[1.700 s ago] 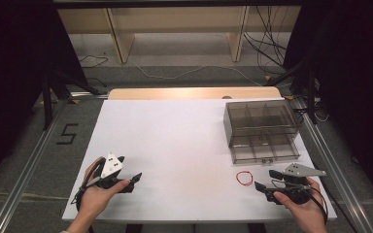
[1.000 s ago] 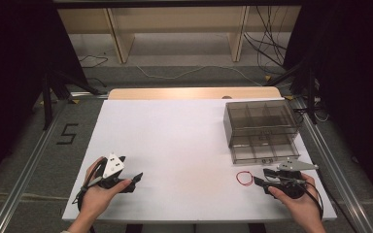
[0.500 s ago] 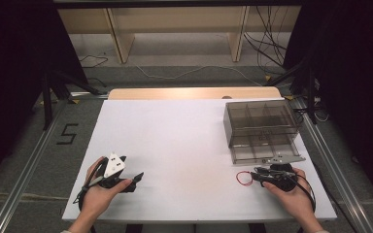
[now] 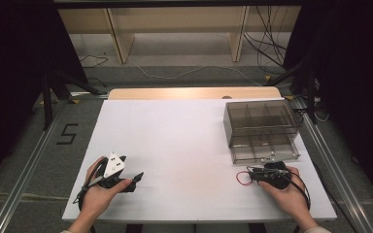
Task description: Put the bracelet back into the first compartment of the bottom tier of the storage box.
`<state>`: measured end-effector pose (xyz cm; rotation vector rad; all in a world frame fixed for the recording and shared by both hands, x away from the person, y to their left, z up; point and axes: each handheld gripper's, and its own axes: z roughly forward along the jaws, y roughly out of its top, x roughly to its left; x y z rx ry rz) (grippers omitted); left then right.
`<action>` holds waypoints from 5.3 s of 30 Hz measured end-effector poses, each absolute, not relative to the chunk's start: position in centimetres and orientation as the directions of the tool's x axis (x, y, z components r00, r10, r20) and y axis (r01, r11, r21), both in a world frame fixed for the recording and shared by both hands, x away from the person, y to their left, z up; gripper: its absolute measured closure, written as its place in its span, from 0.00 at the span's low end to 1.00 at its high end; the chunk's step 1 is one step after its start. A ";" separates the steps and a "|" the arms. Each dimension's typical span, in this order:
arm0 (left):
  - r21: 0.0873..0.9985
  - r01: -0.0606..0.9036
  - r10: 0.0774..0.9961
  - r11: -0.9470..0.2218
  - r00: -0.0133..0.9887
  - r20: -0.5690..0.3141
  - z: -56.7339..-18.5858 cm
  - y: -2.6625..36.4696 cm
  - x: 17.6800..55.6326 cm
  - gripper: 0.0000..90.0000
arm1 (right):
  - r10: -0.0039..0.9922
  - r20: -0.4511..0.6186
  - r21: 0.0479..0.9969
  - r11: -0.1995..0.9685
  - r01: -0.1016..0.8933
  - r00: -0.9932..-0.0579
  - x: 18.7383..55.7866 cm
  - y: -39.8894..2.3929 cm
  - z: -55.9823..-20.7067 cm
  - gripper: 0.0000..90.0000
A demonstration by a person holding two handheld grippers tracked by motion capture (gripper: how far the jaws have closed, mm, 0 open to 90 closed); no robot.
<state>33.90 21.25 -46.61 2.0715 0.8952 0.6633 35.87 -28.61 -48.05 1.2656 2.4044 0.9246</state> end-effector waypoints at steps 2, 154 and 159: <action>0.810 0.372 0.773 -0.453 0.617 0.149 -46.6 21.2 33.9 0.18 | 0.813 0.050 0.645 0.417 0.640 -0.580 35.9 -28.6 -48.0 0.84; 0.811 0.367 0.771 -0.455 0.618 0.152 -46.8 21.0 33.9 0.18 | 0.864 0.044 0.769 0.292 0.568 -0.502 36.4 -29.4 -43.8 0.97; 0.811 0.367 0.771 -0.455 0.619 0.153 -46.8 21.0 33.8 0.18 | 0.864 0.043 0.771 0.291 0.566 -0.502 36.5 -29.4 -43.7 0.97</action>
